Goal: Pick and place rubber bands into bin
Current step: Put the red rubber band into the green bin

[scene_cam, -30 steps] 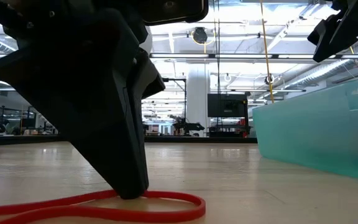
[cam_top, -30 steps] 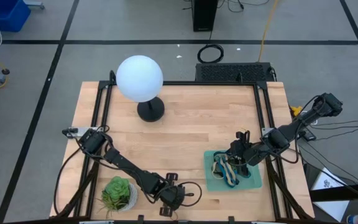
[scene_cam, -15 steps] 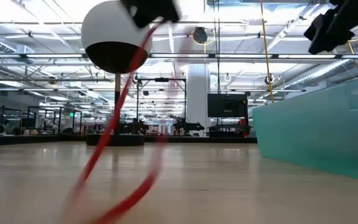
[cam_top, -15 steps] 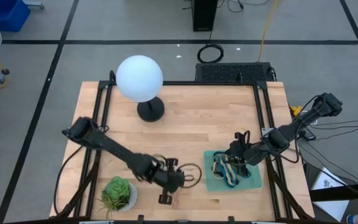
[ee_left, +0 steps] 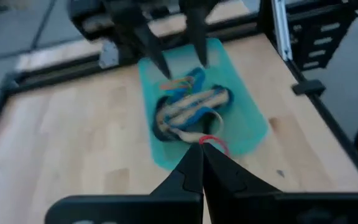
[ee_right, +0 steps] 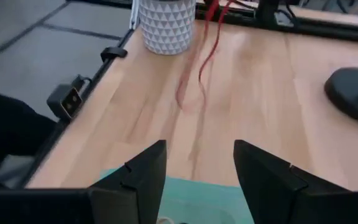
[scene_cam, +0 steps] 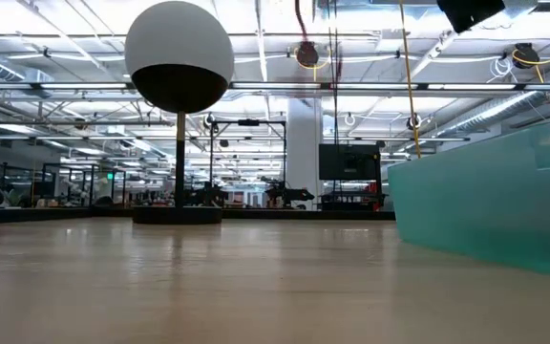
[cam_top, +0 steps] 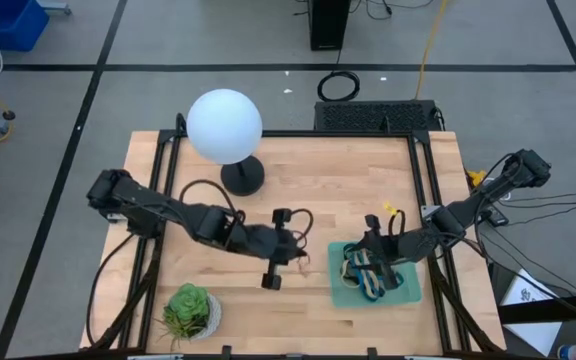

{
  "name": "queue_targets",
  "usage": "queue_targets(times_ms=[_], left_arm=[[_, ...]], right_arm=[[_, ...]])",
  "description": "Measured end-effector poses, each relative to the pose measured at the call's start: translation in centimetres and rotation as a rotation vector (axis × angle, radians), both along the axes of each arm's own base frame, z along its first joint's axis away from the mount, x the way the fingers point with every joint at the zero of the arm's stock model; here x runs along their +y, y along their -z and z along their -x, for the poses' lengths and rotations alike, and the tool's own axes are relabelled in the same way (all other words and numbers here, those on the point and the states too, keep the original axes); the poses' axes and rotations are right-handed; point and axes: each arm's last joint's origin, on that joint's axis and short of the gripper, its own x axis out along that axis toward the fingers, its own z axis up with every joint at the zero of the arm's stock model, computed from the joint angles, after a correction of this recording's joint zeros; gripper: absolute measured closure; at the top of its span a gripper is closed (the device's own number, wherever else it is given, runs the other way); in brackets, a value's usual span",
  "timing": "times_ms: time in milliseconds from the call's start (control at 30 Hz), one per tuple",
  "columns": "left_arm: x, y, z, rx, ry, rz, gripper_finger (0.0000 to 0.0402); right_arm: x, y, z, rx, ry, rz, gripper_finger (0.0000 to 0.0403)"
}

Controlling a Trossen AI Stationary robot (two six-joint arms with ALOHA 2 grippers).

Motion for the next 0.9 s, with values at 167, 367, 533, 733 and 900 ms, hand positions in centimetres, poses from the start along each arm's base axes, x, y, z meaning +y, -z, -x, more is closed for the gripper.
queue_targets(times_ms=[167, 367, 533, 733, 900], left_arm=[[1.2, 0.0, -0.6, -0.018, 0.003, -0.051, 0.04], [2.7, 0.2, -1.1, -0.016, -0.02, -0.078, 0.04], [3.7, 0.1, -1.3, -0.015, -0.045, -0.082, 0.0399], [4.0, 0.2, -1.4, -0.013, -0.035, -0.069, 0.0395], [4.0, 0.2, -1.4, -0.013, -0.027, -0.08, 0.0398]], right_arm=[[0.0, -0.1, -0.7, -0.066, 0.033, 0.093, 0.0222], [-0.5, 0.3, -2.4, -0.117, 0.136, 0.137, 0.0222], [-0.8, 1.0, -4.3, -0.146, 0.185, 0.119, 0.0222], [-1.0, 2.1, -6.5, -0.187, 0.209, 0.145, 0.0222], [-1.1, 2.5, -8.1, -0.252, 0.193, 0.134, 0.0222]])
